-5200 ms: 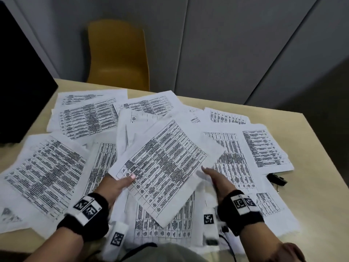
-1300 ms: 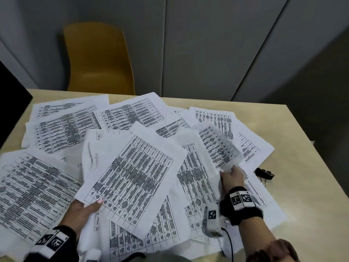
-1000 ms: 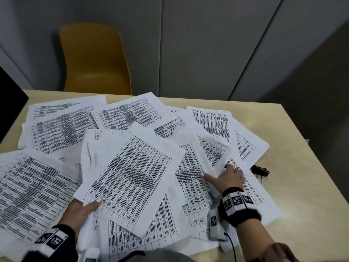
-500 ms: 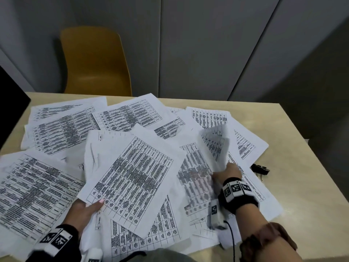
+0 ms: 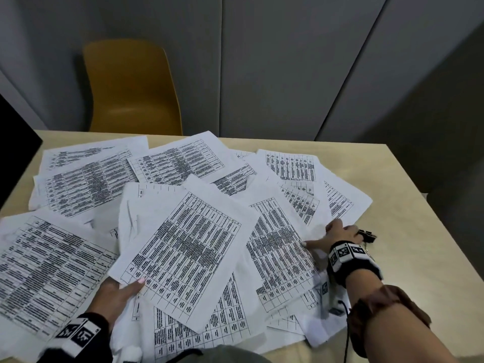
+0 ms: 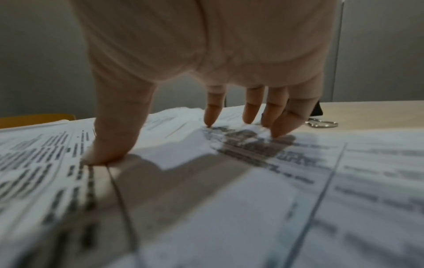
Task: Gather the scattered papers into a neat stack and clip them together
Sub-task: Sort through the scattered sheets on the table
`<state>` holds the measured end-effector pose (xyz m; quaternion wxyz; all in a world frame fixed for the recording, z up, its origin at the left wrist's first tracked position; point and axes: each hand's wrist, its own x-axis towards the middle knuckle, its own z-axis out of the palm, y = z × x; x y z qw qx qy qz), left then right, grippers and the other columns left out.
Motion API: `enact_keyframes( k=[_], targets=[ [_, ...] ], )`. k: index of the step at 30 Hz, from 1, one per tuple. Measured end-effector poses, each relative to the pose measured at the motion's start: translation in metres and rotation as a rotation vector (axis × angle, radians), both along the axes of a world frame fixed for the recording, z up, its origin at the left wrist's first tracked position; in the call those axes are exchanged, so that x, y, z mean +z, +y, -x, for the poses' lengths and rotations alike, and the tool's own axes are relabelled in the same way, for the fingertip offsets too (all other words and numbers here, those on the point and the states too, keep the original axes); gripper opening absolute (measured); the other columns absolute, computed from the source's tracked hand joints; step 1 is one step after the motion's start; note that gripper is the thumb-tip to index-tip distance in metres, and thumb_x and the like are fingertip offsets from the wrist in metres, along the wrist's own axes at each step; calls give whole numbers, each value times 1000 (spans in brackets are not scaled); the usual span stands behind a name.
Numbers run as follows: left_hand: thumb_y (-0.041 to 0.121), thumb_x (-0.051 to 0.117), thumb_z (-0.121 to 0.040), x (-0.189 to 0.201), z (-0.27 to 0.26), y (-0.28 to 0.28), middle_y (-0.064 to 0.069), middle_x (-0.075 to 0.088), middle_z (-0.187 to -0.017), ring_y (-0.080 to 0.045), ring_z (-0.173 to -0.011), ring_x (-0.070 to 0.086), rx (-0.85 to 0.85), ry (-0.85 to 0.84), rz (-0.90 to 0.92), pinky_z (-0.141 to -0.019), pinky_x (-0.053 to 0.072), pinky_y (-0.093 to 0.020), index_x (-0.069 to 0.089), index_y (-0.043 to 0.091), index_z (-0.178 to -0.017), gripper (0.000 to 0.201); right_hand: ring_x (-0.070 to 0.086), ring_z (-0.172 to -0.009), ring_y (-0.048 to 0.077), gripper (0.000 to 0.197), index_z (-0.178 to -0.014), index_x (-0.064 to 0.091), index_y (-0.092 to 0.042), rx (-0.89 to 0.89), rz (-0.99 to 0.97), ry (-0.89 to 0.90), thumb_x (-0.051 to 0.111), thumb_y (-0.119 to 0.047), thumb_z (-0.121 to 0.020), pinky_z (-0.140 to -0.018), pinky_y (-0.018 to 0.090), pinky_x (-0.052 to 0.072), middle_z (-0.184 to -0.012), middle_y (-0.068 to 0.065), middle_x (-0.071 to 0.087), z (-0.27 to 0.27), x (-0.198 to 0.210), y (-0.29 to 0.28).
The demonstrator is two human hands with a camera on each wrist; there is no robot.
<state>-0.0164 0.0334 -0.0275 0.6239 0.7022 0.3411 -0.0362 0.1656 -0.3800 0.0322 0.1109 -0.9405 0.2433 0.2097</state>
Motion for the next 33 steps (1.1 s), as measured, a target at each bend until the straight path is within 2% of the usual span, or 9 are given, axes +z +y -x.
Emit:
enact_keyframes(
  k=[5,9,11,16,20,23,28,30,33],
  targets=[
    [6,65,-83,3,0,-2,-11,66,-96,-31,-99,58,26,4,8,-93,38,-39,59,17,-94,16,54,-108,42,108,-126,26,-10,-75,-172,-1,90,-42,-46,-87,49,50,-121,22,51,-4,-4,-1],
    [1,63,-83,2,-1,-1,-16,65,-104,-32,-103,57,15,-3,-33,-95,37,-38,58,6,-106,24,61,-99,33,83,-103,52,-4,-34,-79,77,83,-58,-48,-81,37,52,-96,13,63,-8,-5,5],
    [1,63,-83,1,-2,-1,-17,66,-106,-34,-105,58,18,12,-34,-100,39,-44,59,7,-106,24,57,-108,33,74,-101,58,-8,5,-7,102,77,-63,-54,-88,37,51,-106,14,62,-5,-4,10],
    [2,63,-84,4,-2,-3,-16,66,-101,-34,-102,58,19,22,-30,-97,40,-44,58,7,-105,22,40,-123,37,59,-112,54,-15,-17,34,47,73,-43,-63,-102,42,40,-131,20,37,3,-2,15],
    [0,61,-84,6,-2,-5,-17,64,-104,-35,-104,57,25,16,-31,-96,38,-41,57,2,-113,29,54,-109,37,76,-124,40,-9,-98,-166,-10,82,-30,-64,-82,37,47,-128,21,46,3,0,14],
    [0,61,-84,5,-2,-5,-17,64,-105,-35,-105,57,28,23,-29,-99,38,-44,56,2,-116,32,56,-107,38,79,-127,30,-5,-205,-327,-93,81,-15,-68,-78,37,46,-122,22,54,8,-1,13],
    [-1,61,-84,5,-2,-4,-16,64,-106,-34,-106,56,27,11,-31,-99,37,-43,56,2,-117,33,57,-79,24,49,-119,55,-1,-223,-509,-141,75,-12,-75,-67,26,46,-112,17,65,15,-4,13],
    [-1,61,-84,5,-2,-4,-16,63,-106,-33,-106,55,25,10,-28,-101,36,-45,55,2,-117,34,59,-80,24,44,-118,58,-1,-224,-611,-148,72,-10,-77,-71,28,45,-107,18,67,18,-5,10],
    [-2,61,-84,3,-3,-3,-15,63,-106,-33,-107,55,13,8,-32,-102,36,-46,55,2,-118,35,57,-66,23,38,-119,58,-2,-245,-697,-262,65,-4,-82,-61,26,46,-92,18,65,24,-6,7]
  ],
)
